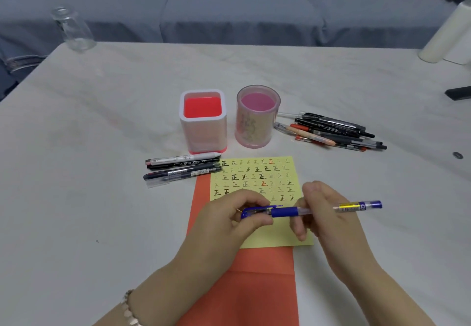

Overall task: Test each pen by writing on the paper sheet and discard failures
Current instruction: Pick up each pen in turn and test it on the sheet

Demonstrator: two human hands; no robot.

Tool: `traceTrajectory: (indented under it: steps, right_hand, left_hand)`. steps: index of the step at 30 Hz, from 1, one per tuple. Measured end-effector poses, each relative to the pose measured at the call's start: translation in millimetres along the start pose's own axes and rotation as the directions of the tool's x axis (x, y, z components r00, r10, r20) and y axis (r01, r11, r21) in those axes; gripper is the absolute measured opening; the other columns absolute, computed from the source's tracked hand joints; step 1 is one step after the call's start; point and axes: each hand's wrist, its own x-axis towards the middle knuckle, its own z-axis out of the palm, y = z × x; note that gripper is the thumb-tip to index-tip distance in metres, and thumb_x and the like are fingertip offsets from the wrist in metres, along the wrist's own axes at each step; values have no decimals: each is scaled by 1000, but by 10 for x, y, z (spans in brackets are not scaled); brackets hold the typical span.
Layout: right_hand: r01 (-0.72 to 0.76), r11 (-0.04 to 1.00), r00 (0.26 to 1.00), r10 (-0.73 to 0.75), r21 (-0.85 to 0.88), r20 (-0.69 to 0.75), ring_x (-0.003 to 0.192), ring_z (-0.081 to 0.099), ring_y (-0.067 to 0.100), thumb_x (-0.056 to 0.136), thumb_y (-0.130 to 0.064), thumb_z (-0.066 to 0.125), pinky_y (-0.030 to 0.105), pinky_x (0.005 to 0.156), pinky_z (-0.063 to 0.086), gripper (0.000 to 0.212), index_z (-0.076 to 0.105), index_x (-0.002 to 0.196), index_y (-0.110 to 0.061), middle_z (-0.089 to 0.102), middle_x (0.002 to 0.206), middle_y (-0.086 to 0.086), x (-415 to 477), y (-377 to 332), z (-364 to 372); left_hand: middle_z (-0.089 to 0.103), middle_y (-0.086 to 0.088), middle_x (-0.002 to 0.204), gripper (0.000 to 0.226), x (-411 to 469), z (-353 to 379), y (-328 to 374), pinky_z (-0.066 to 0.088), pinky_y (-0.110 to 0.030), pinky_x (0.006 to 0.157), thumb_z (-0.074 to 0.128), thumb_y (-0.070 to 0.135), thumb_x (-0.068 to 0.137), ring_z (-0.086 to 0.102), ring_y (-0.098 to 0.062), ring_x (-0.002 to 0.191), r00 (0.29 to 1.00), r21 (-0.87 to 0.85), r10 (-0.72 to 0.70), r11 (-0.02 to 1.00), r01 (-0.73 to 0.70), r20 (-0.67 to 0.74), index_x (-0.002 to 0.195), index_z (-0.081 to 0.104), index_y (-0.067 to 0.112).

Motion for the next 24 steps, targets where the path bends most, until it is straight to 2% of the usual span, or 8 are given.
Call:
traceTrajectory:
  steps: [4, 7, 10, 13, 17, 19, 21, 24]
  right_hand:
    - [48, 999, 995, -48, -5, -86, 29, 35, 12, 92, -7, 46, 16, 37, 33, 39, 37, 55, -8, 48, 34, 5, 71, -3, -73]
    - [105, 994, 992, -104, 17, -72, 28, 35, 12, 82, -16, 59, 18, 36, 33, 36, 39, 53, -12, 50, 34, 7, 131, 15, -135]
    - [94, 995, 993, -92, -28, 69, 26, 35, 13, 67, -32, 60, 19, 36, 31, 28, 44, 46, -25, 51, 33, 7, 195, -12, -212]
    - [66, 995, 979, -51, -74, 198, 27, 39, 13, 74, -21, 55, 20, 37, 34, 29, 47, 47, -23, 52, 34, 6, 291, -21, -246]
    - [39, 932, 958, 67, -360, 278, 43, 53, 5, 73, -9, 75, 14, 48, 42, 23, 54, 65, -11, 62, 47, -2, 596, 61, -209]
    - [67, 827, 970, 77, -558, 230, 67, 60, 7, 66, -7, 80, 18, 62, 46, 26, 63, 83, -18, 67, 73, -6, 847, 151, -236]
    - [141, 667, 988, -142, -731, 61, 91, 57, 16, 73, -5, 72, 24, 77, 42, 29, 67, 97, -20, 64, 95, -2, 1150, 223, -300]
    - [120, 356, 915, -402, -927, -37, 106, 50, 33, 85, -8, 56, 39, 87, 41, 26, 68, 107, -13, 62, 110, 10, 1531, 235, -338]
  left_hand:
    - [54, 17, 76, 21, 84, 67, 97, 35, -9, 65, 55, 22, 91, 46, 4, 71, 985, 157, 15, 987, -42, 169, 82, 46, 39]
    - [52, 17, 63, 19, 211, 131, 117, 36, -18, 60, 50, 12, 94, 42, -1, 55, 965, -53, -94, 993, 110, 245, 83, 48, 27]
    - [49, 7, 55, 13, 327, 97, 117, 34, -15, 47, 49, 8, 94, 34, -3, 44, 805, -354, -245, 801, 482, 541, 83, 45, 12]
    - [44, 4, 55, 6, 399, 36, 132, 29, -12, 43, 50, 12, 91, 27, -3, 44, 657, -378, -268, 642, 667, 704, 85, 50, 13]
    - [46, 5, 67, 18, 462, 38, -20, 31, -22, 53, 44, 16, 97, 38, -10, 58, 917, 78, -251, 968, 239, 309, 85, 52, 27]
    - [48, 8, 71, 16, 444, -29, -113, 30, -21, 53, 43, 22, 97, 40, -7, 60, 981, 239, -156, 963, 124, 119, 85, 48, 32]
    - [52, 10, 76, 11, 397, -144, -214, 31, -19, 53, 41, 26, 98, 46, -6, 65, 994, 319, -100, 942, 108, -42, 91, 48, 32]
    - [58, 8, 92, 12, 342, -358, -371, 38, -23, 68, 43, 24, 97, 52, -10, 85, 974, 465, 12, 880, 97, -225, 101, 54, 25]
